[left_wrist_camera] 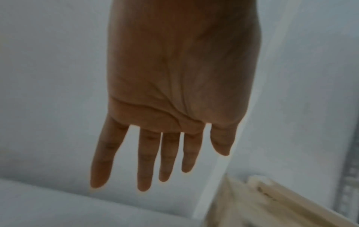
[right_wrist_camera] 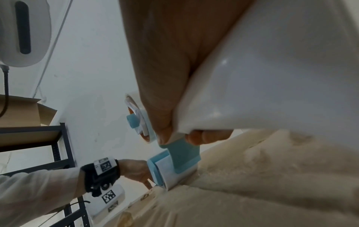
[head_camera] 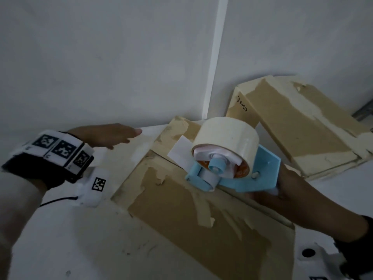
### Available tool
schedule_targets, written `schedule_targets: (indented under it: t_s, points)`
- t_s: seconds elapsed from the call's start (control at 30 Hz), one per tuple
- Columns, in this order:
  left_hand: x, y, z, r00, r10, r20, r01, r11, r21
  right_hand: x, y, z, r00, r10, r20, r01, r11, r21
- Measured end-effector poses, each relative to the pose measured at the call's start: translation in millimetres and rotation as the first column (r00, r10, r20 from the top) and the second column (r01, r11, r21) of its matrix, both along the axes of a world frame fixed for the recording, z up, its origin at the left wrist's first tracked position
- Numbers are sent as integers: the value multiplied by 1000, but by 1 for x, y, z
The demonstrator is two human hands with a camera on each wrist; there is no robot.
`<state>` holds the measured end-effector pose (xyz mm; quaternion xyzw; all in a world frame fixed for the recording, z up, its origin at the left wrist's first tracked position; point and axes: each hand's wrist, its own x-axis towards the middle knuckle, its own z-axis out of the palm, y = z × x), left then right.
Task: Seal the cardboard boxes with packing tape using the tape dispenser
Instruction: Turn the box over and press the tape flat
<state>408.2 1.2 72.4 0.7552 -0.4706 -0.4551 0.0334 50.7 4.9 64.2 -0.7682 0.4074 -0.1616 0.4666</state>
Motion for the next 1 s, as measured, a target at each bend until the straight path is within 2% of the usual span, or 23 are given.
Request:
schedule_targets:
  t_s: [0.07, 0.13, 0.2, 0.27, 0.37, 0.5, 0.57, 0.77, 1.0]
  points:
    - [-19, 11, 15, 995, -95, 42, 100, 983, -151, -2, -5, -11, 994, -31, 103, 33, 999, -16]
    - [-43, 21, 18, 964, -211, 160, 244, 943, -226, -4, -8, -21, 991, -53, 120, 56, 998, -21]
    - [-66, 28, 10, 899, -337, 279, 393, 903, -175, -5, -8, -23, 994, 1, 108, 10, 995, -104]
    - [-77, 33, -1, 879, -374, 296, 409, 910, -65, -6, -6, -17, 995, 12, 99, 0, 993, -114]
    - [-75, 38, -10, 893, -338, 296, 356, 935, -5, -6, -6, -15, 993, 27, 114, -15, 995, -101]
    - [-85, 47, -25, 789, -377, 485, 427, 904, 8, -3, -6, -14, 992, 57, 115, -45, 994, -104]
    - [-90, 53, -32, 774, -393, 497, 471, 882, -37, -4, -6, -14, 992, 39, 117, -29, 996, -87]
    - [-88, 62, -49, 837, -239, 493, 414, 866, -282, -11, -2, -11, 997, 71, 43, -67, 995, -73]
    - [-92, 64, -57, 862, -131, 489, 348, 856, -384, -12, 1, -7, 996, 86, -13, -87, 989, -117]
